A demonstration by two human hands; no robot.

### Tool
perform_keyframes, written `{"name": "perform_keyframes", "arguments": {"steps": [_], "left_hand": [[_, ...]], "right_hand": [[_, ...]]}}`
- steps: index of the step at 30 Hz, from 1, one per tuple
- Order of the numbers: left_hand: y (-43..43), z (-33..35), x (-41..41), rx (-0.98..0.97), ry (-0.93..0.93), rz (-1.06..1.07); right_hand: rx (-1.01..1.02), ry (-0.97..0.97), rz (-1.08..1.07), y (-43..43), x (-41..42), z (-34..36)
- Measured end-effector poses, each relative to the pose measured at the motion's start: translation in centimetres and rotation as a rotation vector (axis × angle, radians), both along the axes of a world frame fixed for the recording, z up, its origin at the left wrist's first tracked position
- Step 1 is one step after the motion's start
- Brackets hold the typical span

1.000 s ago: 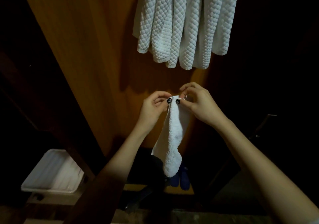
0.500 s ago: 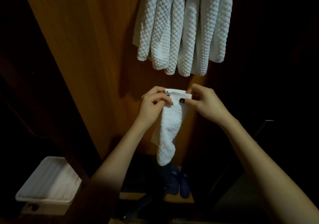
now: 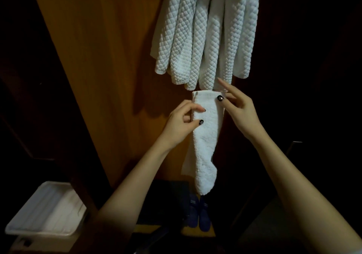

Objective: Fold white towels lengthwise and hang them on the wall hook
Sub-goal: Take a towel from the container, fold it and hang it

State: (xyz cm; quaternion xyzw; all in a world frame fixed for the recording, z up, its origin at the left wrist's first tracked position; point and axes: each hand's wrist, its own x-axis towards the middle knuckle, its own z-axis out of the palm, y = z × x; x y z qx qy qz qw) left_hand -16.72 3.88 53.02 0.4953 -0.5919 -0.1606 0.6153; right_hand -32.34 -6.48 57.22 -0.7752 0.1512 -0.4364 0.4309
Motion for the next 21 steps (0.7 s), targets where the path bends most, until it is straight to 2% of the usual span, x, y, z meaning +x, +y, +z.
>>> {"name": "perform_keyframes", "arguments": {"steps": [3,6,12,17,21], "left_hand": [[-0.6,1.1,0.3,-0.036,0.078,-0.008],[-1.2,2.4,0.7,-0.071,0.132,-0.030],[-2.6,3.4,1.3,-0.043,0.101,-0.008],[-2.0,-1.4,0.2,-0.093,-0.083,0.302],[-1.5,-5.1,-2.3,0.006,-0.037,0.255]], "right_hand": [[0.057,0.082,0.110,0.5,-1.1,-1.2],[0.067,0.176,0.118,1.2,-1.0,-2.8],[0.101,0.108,0.100,1.0,0.4,-2.4],[0.138,0.044,-0.016,-0.2,1.4,-3.1],[0.119,0.049,-0.082,-1.2,1.9,-3.5]]}}
